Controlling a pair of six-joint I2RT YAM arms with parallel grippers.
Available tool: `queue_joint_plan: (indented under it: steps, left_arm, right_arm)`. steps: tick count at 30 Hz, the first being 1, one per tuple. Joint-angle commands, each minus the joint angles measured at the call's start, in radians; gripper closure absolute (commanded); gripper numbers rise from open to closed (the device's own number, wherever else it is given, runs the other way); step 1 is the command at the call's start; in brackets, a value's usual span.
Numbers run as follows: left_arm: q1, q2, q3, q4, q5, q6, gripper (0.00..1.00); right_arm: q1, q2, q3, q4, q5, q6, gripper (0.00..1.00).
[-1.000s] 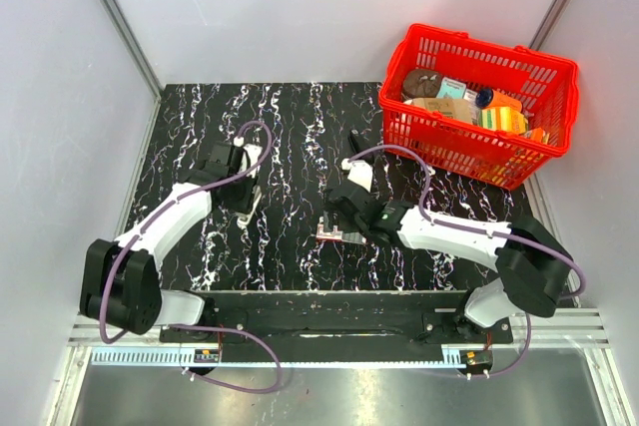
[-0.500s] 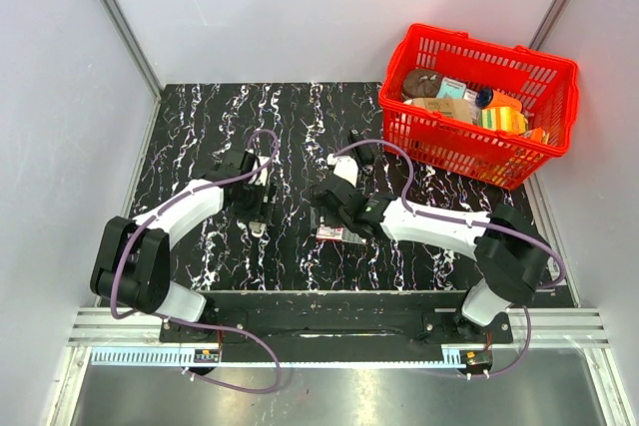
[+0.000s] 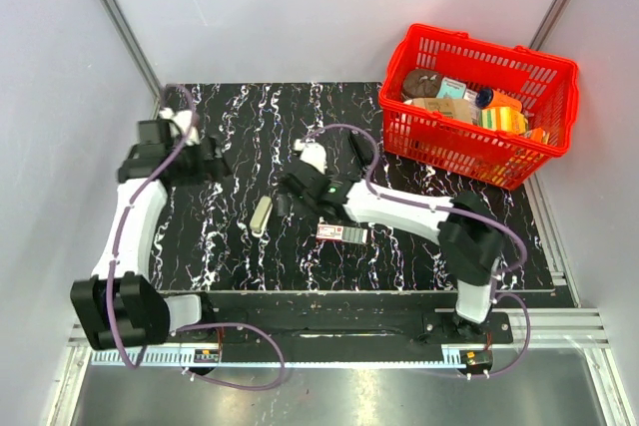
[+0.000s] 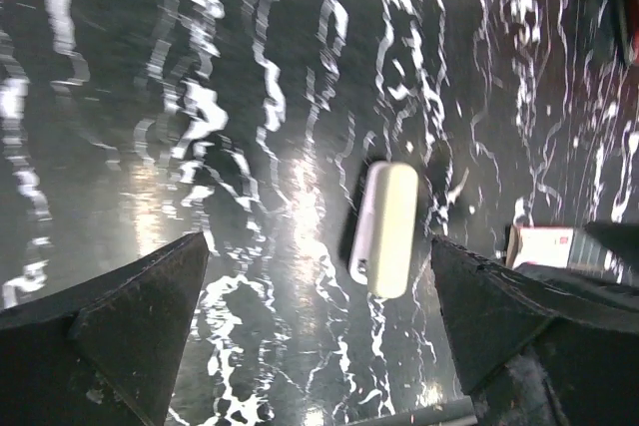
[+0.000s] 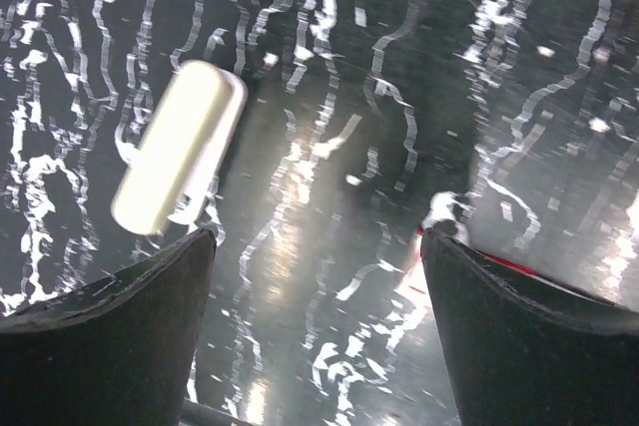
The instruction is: Unload the staples from the stapler
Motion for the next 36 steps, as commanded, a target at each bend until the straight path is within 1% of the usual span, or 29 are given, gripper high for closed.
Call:
queue_joint_plan:
  steps: [1, 3, 4, 6, 7, 10, 14, 17, 20, 25, 30, 36]
  left_arm:
    - [0.185, -0.073, 0.061, -0.072, 0.146, 0.065, 0.01]
    - [0.236, -0.069, 0.058, -0.114, 0.181, 0.117, 0.01]
    - [0.257, -0.066, 0.053, -0.129, 0.193, 0.140, 0.01]
    - [0.291, -0.070, 0.030, -0.134, 0.190, 0.172, 0.01]
    - [0.302, -0.073, 0.016, -0.135, 0.184, 0.189, 0.04]
    - [0.320, -0.089, -0.021, -0.112, 0.140, 0.188, 0.08]
    - [0.322, -0.093, -0.045, -0.117, 0.117, 0.198, 0.09]
    - [0.322, -0.101, -0.067, -0.100, 0.069, 0.223, 0.09]
    - [0.323, -0.107, -0.091, -0.082, 0.020, 0.231, 0.09]
    - [0.328, -0.109, -0.117, -0.074, -0.030, 0.223, 0.13]
    - [0.337, -0.109, -0.128, -0.074, -0.031, 0.208, 0.16]
    - [0.339, -0.122, -0.142, -0.050, -0.024, 0.201, 0.21]
  right_arm:
    - [0.072, 0.171, 0.270, -0.158, 0.071, 0.048, 0.09]
    - [0.097, 0.265, 0.419, -0.235, 0.086, 0.064, 0.08]
    - [0.104, 0.308, 0.468, -0.278, 0.094, 0.080, 0.07]
    - [0.112, 0.363, 0.541, -0.304, 0.095, 0.110, 0.07]
    - [0.115, 0.382, 0.558, -0.303, 0.095, 0.122, 0.07]
    - [0.120, 0.414, 0.593, -0.300, 0.104, 0.176, 0.09]
    - [0.128, 0.474, 0.682, -0.351, 0.118, 0.199, 0.10]
    - [0.129, 0.529, 0.763, -0.418, 0.137, 0.214, 0.11]
    - [0.128, 0.563, 0.799, -0.430, 0.132, 0.226, 0.13]
    - [0.128, 0.627, 0.880, -0.471, 0.124, 0.229, 0.19]
    - [0.128, 0.670, 0.937, -0.491, 0.102, 0.220, 0.27]
    - [0.128, 0.674, 0.935, -0.505, 0.097, 0.205, 0.46]
